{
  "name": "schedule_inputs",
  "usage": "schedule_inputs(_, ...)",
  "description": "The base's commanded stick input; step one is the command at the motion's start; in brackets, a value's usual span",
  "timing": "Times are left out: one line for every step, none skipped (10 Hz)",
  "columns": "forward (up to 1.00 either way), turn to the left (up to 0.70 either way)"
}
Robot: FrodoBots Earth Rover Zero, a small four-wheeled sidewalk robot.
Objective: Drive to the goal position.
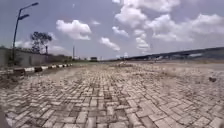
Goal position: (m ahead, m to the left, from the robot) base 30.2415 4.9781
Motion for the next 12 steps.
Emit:
schedule_inputs(0.7, 0.0)
schedule_inputs(0.7, 0.0)
schedule_inputs(0.7, 0.0)
schedule_inputs(0.7, 0.0)
schedule_inputs(0.7, 0.0)
schedule_inputs(0.7, 0.0)
schedule_inputs(0.7, 0.0)
schedule_inputs(0.7, 0.0)
schedule_inputs(0.8, 0.0)
schedule_inputs(0.85, 0.1)
schedule_inputs(0.85, 0.32)
schedule_inputs(0.85, 0.34)
